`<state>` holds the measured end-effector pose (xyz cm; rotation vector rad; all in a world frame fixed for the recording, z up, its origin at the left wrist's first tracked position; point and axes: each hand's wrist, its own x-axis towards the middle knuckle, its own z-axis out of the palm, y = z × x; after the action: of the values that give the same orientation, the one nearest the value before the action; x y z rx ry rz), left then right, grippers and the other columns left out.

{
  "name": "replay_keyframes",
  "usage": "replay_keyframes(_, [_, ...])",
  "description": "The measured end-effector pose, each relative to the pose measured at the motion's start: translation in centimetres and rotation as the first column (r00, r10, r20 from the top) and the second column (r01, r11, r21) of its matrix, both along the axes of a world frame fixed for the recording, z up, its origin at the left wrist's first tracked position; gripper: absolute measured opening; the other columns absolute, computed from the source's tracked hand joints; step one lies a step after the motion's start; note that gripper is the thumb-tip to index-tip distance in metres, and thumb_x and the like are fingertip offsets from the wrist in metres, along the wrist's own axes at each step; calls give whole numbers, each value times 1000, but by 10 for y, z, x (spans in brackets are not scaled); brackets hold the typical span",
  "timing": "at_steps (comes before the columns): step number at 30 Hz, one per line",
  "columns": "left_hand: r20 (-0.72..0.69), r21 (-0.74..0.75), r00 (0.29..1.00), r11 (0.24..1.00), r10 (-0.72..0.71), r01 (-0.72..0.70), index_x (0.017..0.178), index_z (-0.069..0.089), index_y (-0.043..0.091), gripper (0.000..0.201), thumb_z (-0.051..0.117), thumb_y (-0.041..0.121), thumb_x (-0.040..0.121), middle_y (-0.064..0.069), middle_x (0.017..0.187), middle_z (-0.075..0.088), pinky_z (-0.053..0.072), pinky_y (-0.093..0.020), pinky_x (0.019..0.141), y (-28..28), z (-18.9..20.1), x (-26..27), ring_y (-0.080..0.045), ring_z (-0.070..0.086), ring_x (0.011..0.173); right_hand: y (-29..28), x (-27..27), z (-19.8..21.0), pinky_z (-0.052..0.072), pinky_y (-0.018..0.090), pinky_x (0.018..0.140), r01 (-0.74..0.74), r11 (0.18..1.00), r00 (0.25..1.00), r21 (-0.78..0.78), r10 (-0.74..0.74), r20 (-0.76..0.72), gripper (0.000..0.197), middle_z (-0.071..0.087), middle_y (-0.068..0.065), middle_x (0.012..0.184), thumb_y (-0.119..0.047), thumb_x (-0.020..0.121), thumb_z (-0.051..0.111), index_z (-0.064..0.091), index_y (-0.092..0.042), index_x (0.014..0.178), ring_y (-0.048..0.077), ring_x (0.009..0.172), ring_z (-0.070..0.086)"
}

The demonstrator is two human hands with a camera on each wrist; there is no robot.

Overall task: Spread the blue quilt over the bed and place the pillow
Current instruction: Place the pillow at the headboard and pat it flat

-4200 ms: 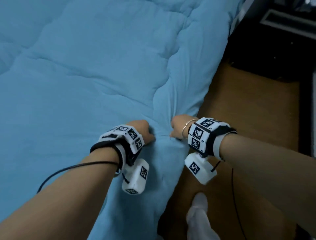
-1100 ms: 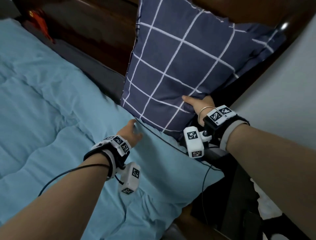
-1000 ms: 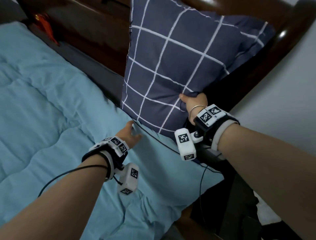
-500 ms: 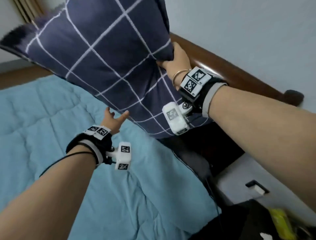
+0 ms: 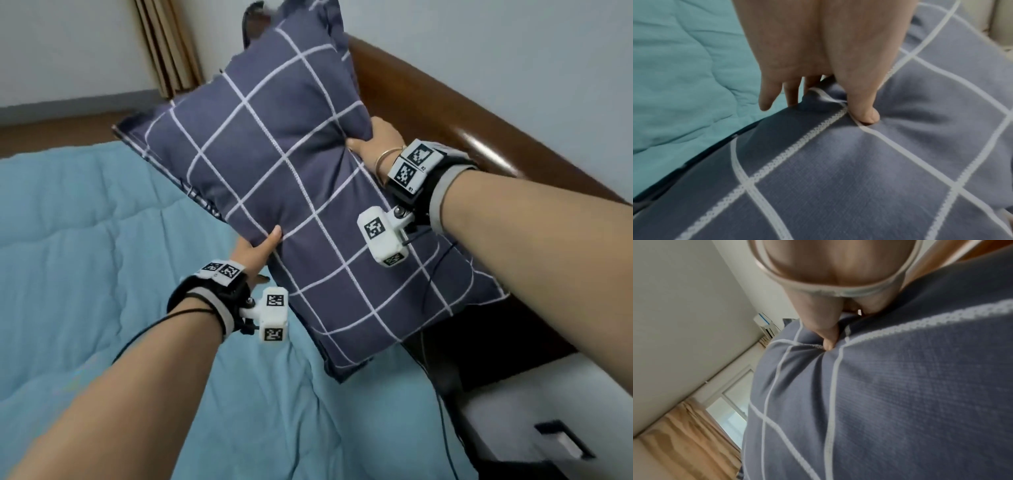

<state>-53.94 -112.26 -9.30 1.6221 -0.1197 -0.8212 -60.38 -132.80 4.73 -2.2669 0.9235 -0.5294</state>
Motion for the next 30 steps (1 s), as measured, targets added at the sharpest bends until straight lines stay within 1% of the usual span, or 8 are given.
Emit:
replay_keyframes(3, [-107,-17,993,999,50,-52,135,40,26,60,64,45,84,-1,134,57,48,-58,93,-22,-25,3,-31,57,117,-24,19,-40,42,30,87,12,999,991,43,-6,-130,47,60,17,126,-34,87,59,52,-5,123,35,115,57])
replay_keyframes(6, [-160,30,980,993,116,-112,131,46,24,78,69,60,65,-2,130,61,53,-53,86,-53,-60,15,-29,62,109,-55,37,-83,41,33,100,40,988,974,151,-5,-228,62,56,17,134,-47,85,56,46,-6,131,35,121,54])
replay_keyframes(11, [-185,140,969,980,166,-141,132,39,16,78,69,55,71,-4,129,58,49,-62,90,-113,-124,42,-33,60,113,-111,71,-159,32,37,113,44,962,916,271,70,-395,97,38,13,149,-66,77,56,23,-6,145,33,134,41])
replay_keyframes(16, [-138,160,974,974,181,-159,130,41,17,98,71,63,50,-5,131,59,50,-58,93,-160,-185,75,-31,61,114,-154,113,-225,32,44,114,41,945,902,324,105,-419,115,35,9,151,-71,62,65,16,-14,148,32,135,40])
replay_keyframes(19, [-73,140,990,984,120,-109,134,36,18,92,73,54,58,-5,132,59,48,-55,98,-190,-207,95,-28,61,116,-181,130,-248,30,44,115,54,961,887,271,78,-455,128,31,8,153,-71,51,72,9,-18,149,32,137,37])
replay_keyframes(22, [-23,151,998,987,56,-52,131,36,19,95,77,52,51,-5,128,62,50,-53,97,-208,-214,105,-27,64,112,-205,138,-268,26,41,117,28,977,858,212,85,-506,127,26,10,155,-58,57,78,4,-14,150,31,140,31])
replay_keyframes(27, [53,152,996,986,67,-74,127,39,17,71,78,29,69,-3,127,62,50,-47,100,-205,-221,114,-24,63,112,-215,163,-276,28,37,116,-78,973,850,219,180,-495,118,32,8,152,-52,61,79,11,-13,149,29,138,35])
replay_keyframes(30, [34,258,999,966,-14,4,140,28,19,95,79,42,62,-2,136,56,46,-44,105,-203,-223,122,-25,58,121,-212,173,-278,24,40,118,-144,980,822,140,197,-535,122,22,10,156,-53,63,77,1,-14,151,30,142,28])
